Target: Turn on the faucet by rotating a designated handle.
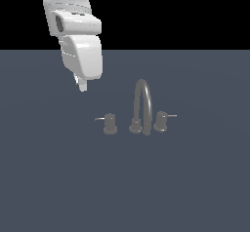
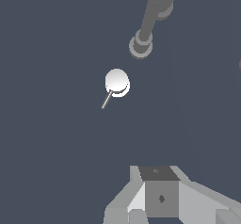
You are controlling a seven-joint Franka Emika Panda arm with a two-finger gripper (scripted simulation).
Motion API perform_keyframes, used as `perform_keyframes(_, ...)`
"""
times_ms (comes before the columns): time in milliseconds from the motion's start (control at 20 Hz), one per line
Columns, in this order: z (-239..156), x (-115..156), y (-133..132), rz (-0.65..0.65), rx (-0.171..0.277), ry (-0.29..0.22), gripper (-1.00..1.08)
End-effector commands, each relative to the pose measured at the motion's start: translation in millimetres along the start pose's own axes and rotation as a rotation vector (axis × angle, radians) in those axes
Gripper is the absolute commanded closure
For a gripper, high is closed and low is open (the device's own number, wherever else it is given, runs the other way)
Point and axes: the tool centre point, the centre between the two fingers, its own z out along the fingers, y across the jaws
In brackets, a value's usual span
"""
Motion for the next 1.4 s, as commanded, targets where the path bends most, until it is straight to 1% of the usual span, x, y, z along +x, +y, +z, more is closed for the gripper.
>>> perform_keyframes(0,13,5,-8,0.044,0.001,-0.001,1.08)
perform_keyframes(350,49,20,-29,0.166,-0.002,-0.002,1.08)
perform_keyframes(800,99,47,-55,0.34,-0.006,-0.001,1.08)
perform_keyframes(1100,125,64,-67,0.432,-0.007,-0.001,1.08)
perform_keyframes(1350,139,73,-73,0.481,-0.008,-0.003,1.08)
